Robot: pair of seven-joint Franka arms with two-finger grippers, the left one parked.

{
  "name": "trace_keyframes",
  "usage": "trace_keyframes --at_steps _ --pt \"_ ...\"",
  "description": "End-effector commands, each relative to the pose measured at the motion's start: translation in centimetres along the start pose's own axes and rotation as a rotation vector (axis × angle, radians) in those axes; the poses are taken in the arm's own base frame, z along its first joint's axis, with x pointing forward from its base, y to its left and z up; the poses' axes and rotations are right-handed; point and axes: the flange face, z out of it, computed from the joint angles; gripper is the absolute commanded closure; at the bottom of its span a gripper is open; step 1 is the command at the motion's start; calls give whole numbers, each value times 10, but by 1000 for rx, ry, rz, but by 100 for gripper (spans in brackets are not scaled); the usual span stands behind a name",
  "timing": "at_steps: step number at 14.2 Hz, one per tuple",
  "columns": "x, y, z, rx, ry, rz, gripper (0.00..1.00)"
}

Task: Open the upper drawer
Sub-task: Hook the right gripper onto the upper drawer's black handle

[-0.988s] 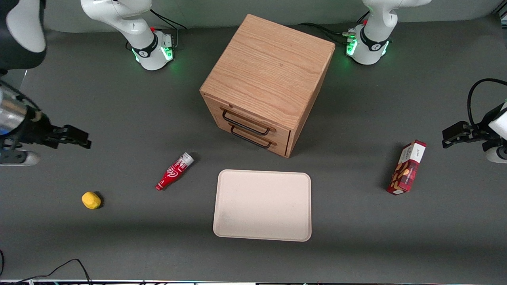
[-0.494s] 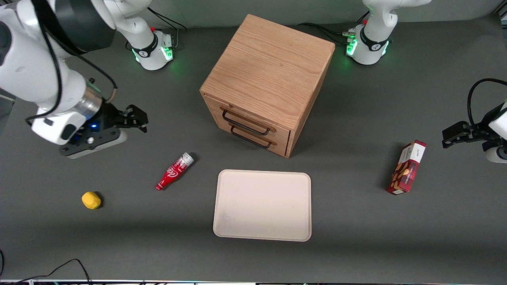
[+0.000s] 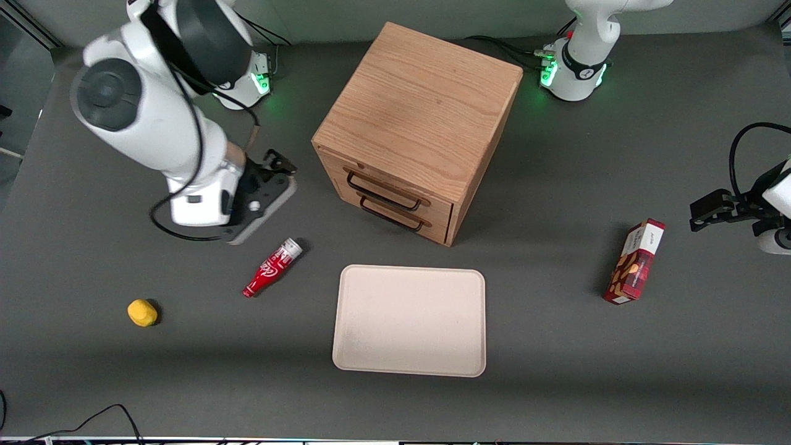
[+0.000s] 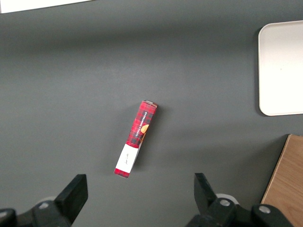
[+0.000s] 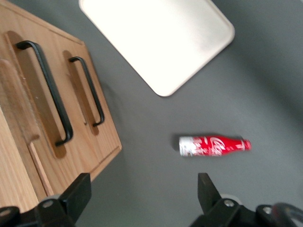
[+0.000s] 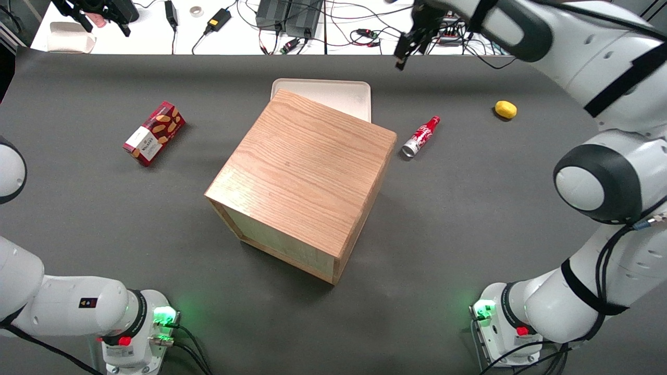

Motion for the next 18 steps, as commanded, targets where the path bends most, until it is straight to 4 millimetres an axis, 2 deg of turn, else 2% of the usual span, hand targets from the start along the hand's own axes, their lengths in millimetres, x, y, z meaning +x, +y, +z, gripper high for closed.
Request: trace_keyframes --at_steps 1,2,3,5,6,9,10,14,18 --pt "25 -14 24 47 26 -70 0" --pt "32 -15 32 60 42 -76 0" --pt "41 -28 48 84 37 -93 0" --pt "53 -36 72 105 29 -104 0" --pt "58 -47 83 119 31 -121 0" --pt "70 -63 113 152 17 -142 0" --pt "72 -71 119 180 17 -148 0" --pt "79 -84 140 211 15 -158 0" --pt "86 -83 157 212 30 -153 0"
